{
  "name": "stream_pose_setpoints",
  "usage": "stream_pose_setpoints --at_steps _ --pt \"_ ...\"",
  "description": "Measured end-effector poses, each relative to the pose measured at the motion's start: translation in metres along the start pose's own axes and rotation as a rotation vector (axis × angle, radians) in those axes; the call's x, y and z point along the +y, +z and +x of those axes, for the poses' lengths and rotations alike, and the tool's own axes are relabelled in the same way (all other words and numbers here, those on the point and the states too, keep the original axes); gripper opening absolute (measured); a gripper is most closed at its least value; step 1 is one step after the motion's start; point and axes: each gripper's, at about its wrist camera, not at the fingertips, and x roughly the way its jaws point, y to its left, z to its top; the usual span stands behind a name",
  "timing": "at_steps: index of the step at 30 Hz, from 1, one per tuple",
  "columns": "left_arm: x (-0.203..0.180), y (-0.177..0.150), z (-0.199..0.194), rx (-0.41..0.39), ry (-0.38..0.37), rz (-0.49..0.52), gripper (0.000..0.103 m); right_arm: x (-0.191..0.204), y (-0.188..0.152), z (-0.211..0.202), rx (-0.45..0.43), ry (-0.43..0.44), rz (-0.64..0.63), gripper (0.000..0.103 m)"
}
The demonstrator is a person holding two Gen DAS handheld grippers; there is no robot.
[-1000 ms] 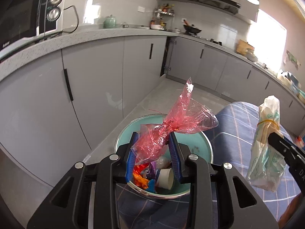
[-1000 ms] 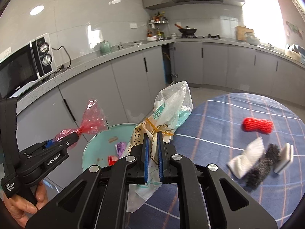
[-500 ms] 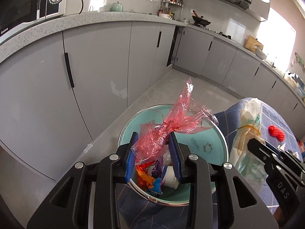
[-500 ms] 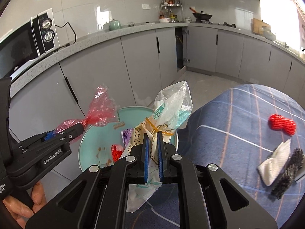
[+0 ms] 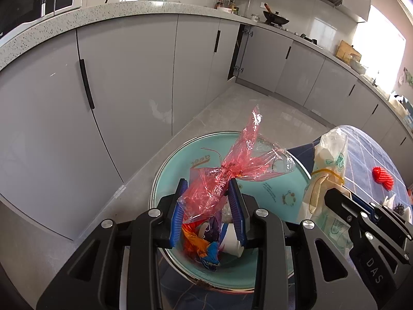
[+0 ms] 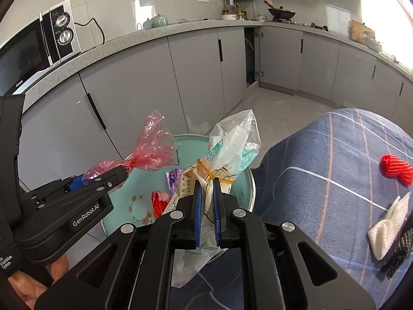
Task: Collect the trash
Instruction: 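Carry the pink bag and clear bag with both tools over the teal bin, then open both tools to drop the pink bag and clear bag into the bin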
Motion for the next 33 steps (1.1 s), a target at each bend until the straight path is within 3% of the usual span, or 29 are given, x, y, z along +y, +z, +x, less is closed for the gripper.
stream_pose_setpoints --at_steps 24,33 --pt "0.005 -0.01 0.04 0.093 0.025 -0.014 0.033 0.002 -0.002 0.032 0.088 0.013 -0.022 0.009" --pt "0.001 -0.009 0.057 0.126 0.046 0.0 0.033 0.001 -0.001 0.049 0.154 0.063 -0.018 0.01"
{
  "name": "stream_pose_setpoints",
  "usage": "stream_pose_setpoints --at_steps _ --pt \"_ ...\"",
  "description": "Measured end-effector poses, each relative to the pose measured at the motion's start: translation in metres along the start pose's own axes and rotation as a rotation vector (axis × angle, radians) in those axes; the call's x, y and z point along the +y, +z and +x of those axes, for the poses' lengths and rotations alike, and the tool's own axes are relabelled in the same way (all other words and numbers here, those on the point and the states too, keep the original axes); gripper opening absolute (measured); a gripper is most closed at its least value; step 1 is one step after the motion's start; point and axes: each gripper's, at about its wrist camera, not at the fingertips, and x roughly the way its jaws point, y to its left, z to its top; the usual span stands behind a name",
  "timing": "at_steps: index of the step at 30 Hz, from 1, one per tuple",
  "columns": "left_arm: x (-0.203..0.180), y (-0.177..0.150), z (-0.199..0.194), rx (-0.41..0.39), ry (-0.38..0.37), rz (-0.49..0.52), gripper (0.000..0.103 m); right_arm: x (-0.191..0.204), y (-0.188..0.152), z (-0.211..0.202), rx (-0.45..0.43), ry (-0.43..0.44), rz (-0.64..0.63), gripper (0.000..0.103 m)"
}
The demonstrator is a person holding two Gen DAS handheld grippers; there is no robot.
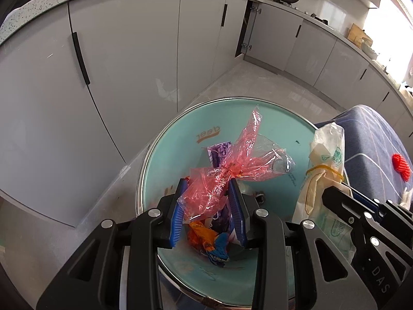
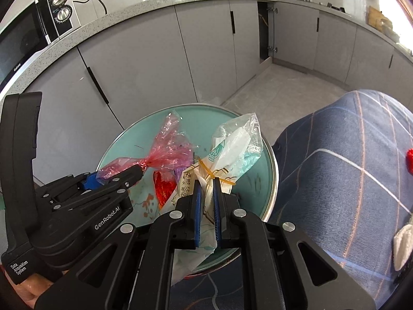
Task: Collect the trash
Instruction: 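Open both tools to drop the pink bag and clear bag into the bin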
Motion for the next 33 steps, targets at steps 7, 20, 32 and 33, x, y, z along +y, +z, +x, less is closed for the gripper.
stream_pose_setpoints --at_steps 7,20,32,33 --pt "0.001 -0.003 0.005 0.013 0.011 -0.004 0.033 -0.001 0.002 0.007 0.022 0.041 0.0 0.017" --pt "0.0 -0.011 -0.012 -0.027 0.044 0.002 0.057 -0.019 -0.008 -0.048 -0.135 -0.039 0.101 0.033" --pt "-0.017 -0.014 -0.063 -0.16 0.088 0.044 0.091 -0.032 -0.032 -0.098 -0.257 -0.121 0.167 0.057" --pt "-0.017 -0.015 -0.066 -0.162 0.089 0.041 0.091 -0.034 -0.034 -0.103 -0.263 -0.123 0.179 0.057"
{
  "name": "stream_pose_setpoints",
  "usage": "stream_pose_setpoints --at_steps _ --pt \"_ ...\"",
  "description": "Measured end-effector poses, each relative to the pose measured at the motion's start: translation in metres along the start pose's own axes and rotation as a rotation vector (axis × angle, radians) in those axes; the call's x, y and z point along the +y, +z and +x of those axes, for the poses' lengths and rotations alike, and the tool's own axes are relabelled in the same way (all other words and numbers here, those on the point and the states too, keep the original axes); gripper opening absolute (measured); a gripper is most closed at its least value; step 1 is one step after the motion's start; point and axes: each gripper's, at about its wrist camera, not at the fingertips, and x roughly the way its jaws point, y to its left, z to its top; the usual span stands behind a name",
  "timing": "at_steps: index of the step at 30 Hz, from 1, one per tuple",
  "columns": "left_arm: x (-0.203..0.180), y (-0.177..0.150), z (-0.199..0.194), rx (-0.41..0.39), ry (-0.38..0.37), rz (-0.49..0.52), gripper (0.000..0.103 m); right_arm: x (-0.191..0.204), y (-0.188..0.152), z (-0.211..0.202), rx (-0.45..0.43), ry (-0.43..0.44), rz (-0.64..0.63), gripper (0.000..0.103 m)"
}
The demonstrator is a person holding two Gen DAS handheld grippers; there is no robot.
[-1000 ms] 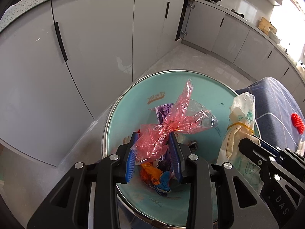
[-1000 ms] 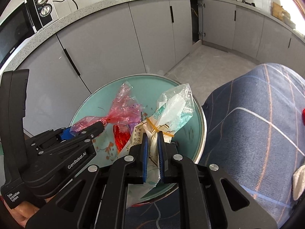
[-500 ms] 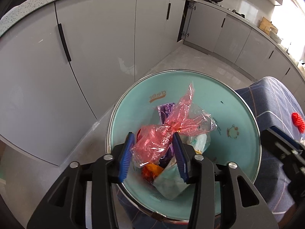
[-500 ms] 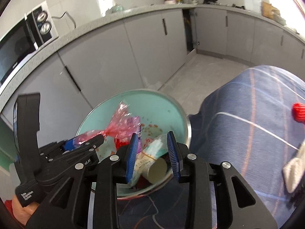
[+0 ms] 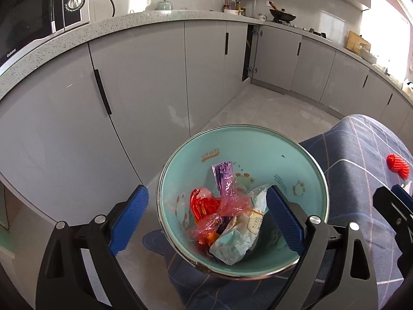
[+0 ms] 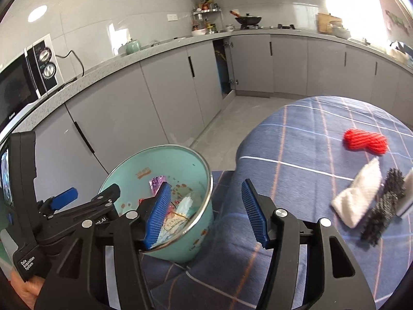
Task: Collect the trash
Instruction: 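Open both tools to drop the pink bag and clear bag into the bin, then move both open tools back to the remaining items on the table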
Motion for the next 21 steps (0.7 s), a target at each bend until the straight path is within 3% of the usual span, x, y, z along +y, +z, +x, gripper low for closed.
stream_pose_setpoints --at_steps 9,21 --pt "-0.013 -0.002 -0.028 -0.036 0.013 0.04 0.092 -0.016 -0.006 -0.033 -0.049 -0.041 0.034 0.057" --pt "-0.057 -0.011 -0.054 -0.071 -0.049 0.119 0.092 -0.07 -0.02 -0.083 -0.118 -0.141 0.139 0.057"
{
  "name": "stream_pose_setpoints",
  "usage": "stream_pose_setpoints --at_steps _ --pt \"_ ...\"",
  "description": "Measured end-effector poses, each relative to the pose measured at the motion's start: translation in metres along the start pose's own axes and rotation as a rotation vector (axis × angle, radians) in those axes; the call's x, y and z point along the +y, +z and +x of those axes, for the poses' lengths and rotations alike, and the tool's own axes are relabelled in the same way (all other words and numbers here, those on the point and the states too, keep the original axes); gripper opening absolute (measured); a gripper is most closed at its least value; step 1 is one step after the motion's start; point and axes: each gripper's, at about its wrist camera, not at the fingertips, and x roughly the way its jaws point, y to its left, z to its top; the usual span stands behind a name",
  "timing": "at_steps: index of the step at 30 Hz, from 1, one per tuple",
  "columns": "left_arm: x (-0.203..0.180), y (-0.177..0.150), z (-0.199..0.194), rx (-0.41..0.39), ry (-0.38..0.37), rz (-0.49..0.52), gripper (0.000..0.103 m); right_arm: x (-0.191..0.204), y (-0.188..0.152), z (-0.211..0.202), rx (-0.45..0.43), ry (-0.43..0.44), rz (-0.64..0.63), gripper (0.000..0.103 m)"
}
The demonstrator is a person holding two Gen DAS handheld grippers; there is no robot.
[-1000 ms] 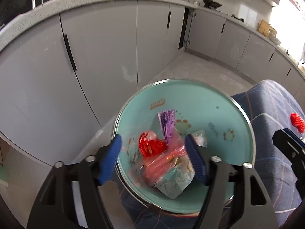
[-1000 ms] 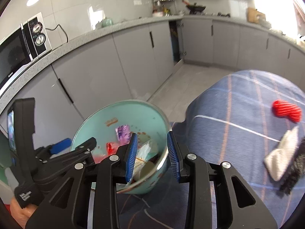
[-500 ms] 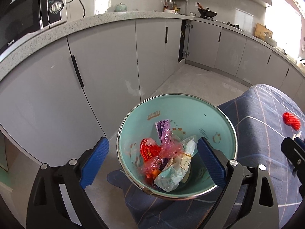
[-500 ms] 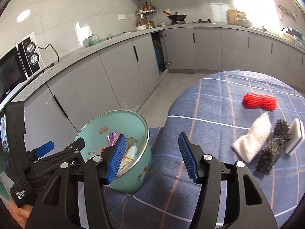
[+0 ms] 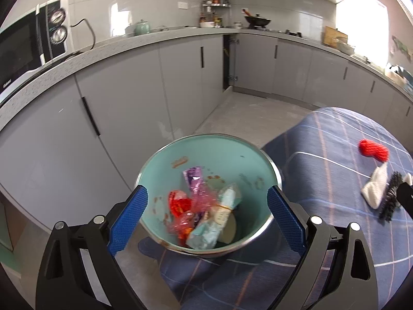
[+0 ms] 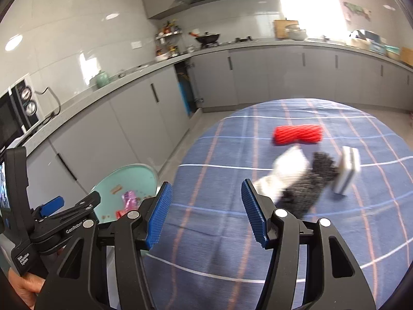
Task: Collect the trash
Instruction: 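Move both open tools back to the remaining items on the table, then grasp the white tissue with the left tool while the right tool grasps the white sponge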
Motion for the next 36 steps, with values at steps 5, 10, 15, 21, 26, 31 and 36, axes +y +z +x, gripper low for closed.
stream_pose_setpoints --at_steps 5,10,15,21,26,31,36 --pt "-0.021 -0.001 -0.006 -0.006 -0.033 0.035 0.092 -0.029 -0.002 -0.01 -0.009 -0.048 0.054 0.057" --pt "-0.04 -0.007 -0.012 -0.004 -0.059 0.065 0.092 -0.05 -0.006 -0.023 -0.022 -0.083 0.077 0.056" --pt "-0.064 -0.014 -0.018 -0.002 -0.116 0.116 0.092 -0.083 -0.013 -0.035 -0.027 -0.151 0.118 0.05" --pt "-0.099 -0.023 -0.018 0.022 -0.209 0.177 0.09 -0.128 -0.022 -0.043 -0.008 -0.24 0.177 0.047" --pt "-0.126 -0.023 -0.013 0.049 -0.297 0.221 0.082 -0.154 -0.021 -0.038 0.01 -0.263 0.218 0.042" --pt "-0.15 -0.013 -0.004 0.032 -0.318 0.262 0.078 -0.161 -0.005 -0.021 0.02 -0.237 0.241 0.042" --pt "-0.173 0.001 0.015 0.037 -0.364 0.3 0.077 -0.163 0.015 0.01 0.04 -0.238 0.244 0.042"
